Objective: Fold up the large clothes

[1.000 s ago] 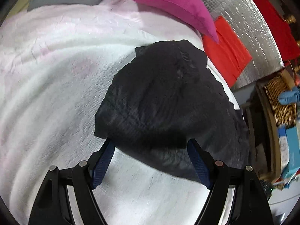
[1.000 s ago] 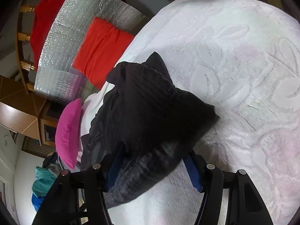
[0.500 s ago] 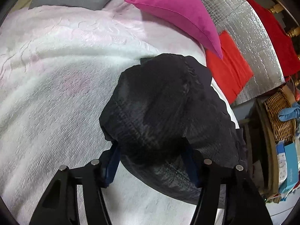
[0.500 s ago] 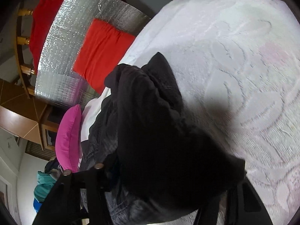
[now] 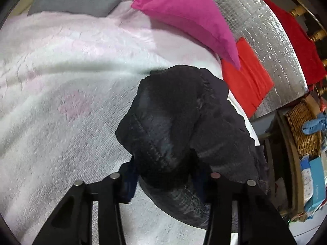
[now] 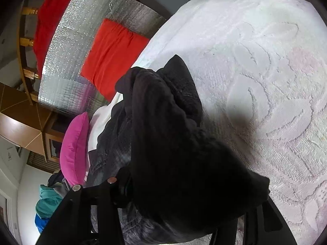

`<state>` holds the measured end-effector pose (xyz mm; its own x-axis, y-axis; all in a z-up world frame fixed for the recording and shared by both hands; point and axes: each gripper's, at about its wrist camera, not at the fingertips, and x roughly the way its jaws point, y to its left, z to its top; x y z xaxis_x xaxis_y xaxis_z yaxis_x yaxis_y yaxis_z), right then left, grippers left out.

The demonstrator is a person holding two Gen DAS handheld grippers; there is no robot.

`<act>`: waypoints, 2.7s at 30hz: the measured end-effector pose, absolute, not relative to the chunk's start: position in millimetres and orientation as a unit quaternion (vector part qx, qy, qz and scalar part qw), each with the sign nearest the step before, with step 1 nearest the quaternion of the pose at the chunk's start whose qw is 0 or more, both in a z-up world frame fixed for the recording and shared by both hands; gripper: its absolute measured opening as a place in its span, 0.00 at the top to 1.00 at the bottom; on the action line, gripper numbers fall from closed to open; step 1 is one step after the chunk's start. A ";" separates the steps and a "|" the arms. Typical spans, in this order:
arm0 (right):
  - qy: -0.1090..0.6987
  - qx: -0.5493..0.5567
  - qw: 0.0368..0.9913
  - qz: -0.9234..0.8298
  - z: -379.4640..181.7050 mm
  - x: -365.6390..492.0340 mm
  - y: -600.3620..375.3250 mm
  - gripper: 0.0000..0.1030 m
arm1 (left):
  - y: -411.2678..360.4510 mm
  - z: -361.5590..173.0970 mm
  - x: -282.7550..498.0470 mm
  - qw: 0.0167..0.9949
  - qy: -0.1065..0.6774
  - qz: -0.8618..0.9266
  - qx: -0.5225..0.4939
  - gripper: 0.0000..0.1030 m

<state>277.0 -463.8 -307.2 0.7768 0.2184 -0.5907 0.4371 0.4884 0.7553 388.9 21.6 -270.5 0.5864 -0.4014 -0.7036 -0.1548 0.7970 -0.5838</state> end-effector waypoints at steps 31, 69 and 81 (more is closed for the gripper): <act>0.342 0.507 0.786 -0.087 -250.1 206.3 -525.2 0.42 | 109.9 -230.8 396.0 0.853 0.433 -0.022 -0.291 0.35; 0.374 0.410 0.831 0.034 -256.7 330.1 -487.3 0.70 | 46.4 -253.0 457.9 0.772 0.516 -0.223 -0.298 0.71; 0.393 0.494 0.775 0.010 -297.1 321.6 -523.2 0.41 | 63.4 -280.1 458.5 0.737 0.579 -0.163 -0.307 0.37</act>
<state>321.6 -523.2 -297.1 0.6905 0.4042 -0.5999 0.3736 0.5108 0.7742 458.5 63.4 -280.1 0.2767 -0.5963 -0.7536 -0.1156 0.7578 -0.6421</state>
